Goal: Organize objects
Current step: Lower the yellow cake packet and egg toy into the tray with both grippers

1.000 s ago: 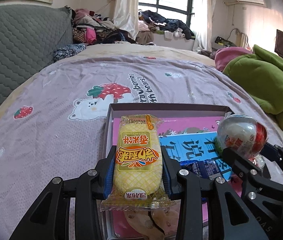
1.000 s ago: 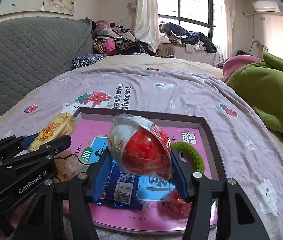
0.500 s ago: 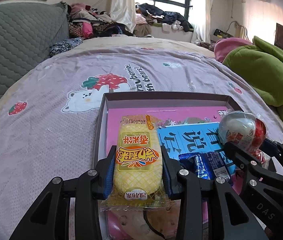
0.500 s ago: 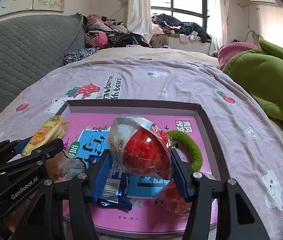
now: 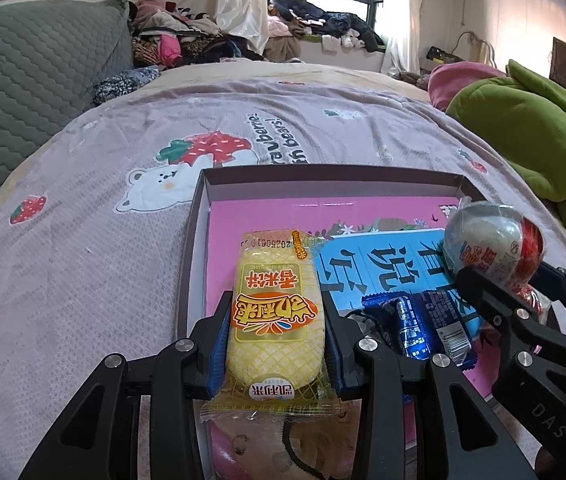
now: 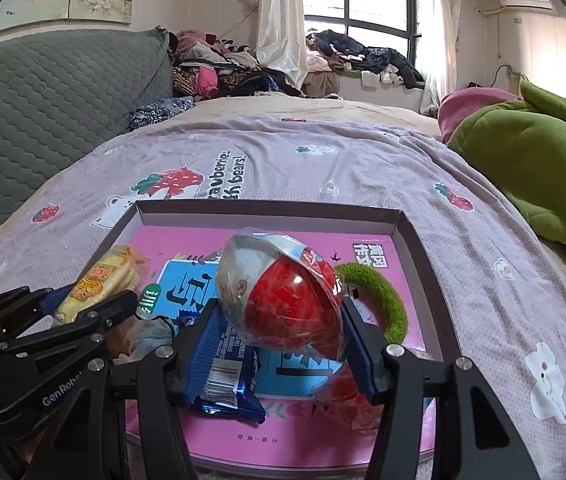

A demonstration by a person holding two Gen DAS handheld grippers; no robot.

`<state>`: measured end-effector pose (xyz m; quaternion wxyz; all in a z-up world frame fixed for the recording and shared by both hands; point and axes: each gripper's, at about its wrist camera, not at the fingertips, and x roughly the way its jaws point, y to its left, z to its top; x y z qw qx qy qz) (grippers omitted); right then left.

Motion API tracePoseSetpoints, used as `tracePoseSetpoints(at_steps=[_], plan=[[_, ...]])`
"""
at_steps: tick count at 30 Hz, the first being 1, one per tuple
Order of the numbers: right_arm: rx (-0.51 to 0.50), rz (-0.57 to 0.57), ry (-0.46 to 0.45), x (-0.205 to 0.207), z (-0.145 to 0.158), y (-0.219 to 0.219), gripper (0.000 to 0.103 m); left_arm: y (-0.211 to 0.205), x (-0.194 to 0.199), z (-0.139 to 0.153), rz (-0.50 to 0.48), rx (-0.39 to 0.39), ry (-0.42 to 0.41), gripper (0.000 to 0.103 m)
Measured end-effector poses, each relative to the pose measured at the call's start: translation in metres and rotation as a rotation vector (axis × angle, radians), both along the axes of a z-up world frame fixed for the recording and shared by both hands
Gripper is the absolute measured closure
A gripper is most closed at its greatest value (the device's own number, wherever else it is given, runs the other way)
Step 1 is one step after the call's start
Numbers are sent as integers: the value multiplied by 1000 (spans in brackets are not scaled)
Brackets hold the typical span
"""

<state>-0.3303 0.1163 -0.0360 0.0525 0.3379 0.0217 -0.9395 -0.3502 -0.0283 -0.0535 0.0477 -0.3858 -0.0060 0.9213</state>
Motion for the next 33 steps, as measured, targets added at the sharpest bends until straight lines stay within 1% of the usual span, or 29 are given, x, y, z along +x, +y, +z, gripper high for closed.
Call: tracePoseSetpoints(at_steps=[3, 16, 26, 33], plan=[[3, 5, -3, -1, -1, -2, 46, 1, -1, -3, 0, -12, -9, 62], [29, 6, -41, -10, -15, -7, 46, 0, -5, -14, 5, -15, -65, 59], [33, -3, -50, -14, -21, -7, 45, -3, -2, -9, 10, 6, -51, 59], [33, -6, -54, -15, -21, -6, 45, -1, -2, -8, 12, -4, -50, 58]])
